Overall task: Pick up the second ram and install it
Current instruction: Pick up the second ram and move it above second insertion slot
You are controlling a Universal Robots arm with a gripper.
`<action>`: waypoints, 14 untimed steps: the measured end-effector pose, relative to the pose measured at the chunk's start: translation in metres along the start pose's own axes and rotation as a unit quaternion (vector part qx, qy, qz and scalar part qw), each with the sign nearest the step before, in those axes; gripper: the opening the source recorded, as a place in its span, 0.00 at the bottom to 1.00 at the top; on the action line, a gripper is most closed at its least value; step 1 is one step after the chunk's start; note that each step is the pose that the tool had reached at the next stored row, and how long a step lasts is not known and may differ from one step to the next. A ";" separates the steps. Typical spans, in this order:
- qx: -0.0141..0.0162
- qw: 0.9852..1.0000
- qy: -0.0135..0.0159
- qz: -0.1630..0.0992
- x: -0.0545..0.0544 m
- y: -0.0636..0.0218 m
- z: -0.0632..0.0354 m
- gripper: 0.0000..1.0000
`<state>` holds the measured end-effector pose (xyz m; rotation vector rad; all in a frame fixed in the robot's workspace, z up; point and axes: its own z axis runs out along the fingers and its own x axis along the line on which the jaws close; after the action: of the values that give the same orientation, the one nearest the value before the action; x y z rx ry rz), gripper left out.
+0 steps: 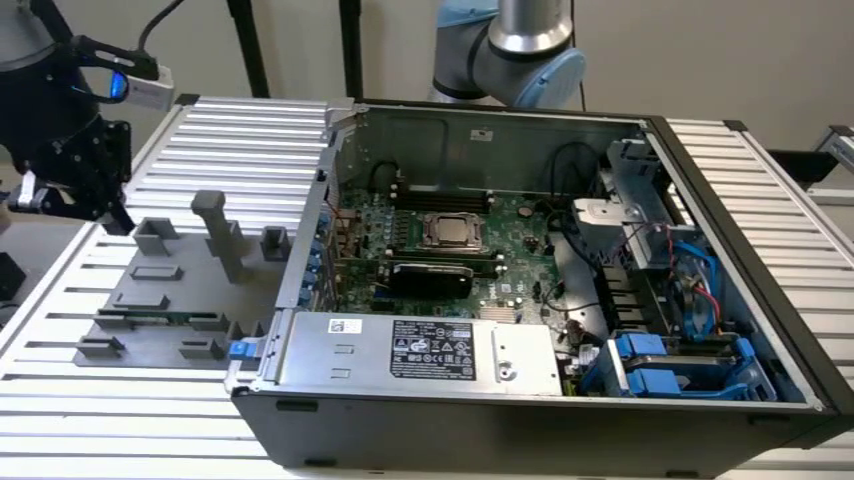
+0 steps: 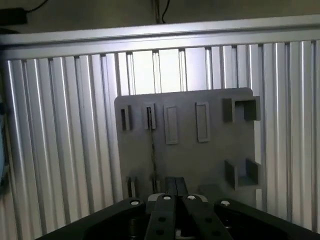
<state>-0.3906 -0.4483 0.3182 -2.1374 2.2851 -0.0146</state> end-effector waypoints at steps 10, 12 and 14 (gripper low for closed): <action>0.000 1.000 0.002 -0.032 0.003 -0.0010 0.0127 1.00; 0.000 0.999 0.002 -0.034 0.005 -0.0016 0.0155 1.00; 0.000 0.999 0.002 -0.036 0.005 -0.0022 0.0192 1.00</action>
<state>-0.3885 -0.4536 0.2991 -2.2194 2.2101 -0.0201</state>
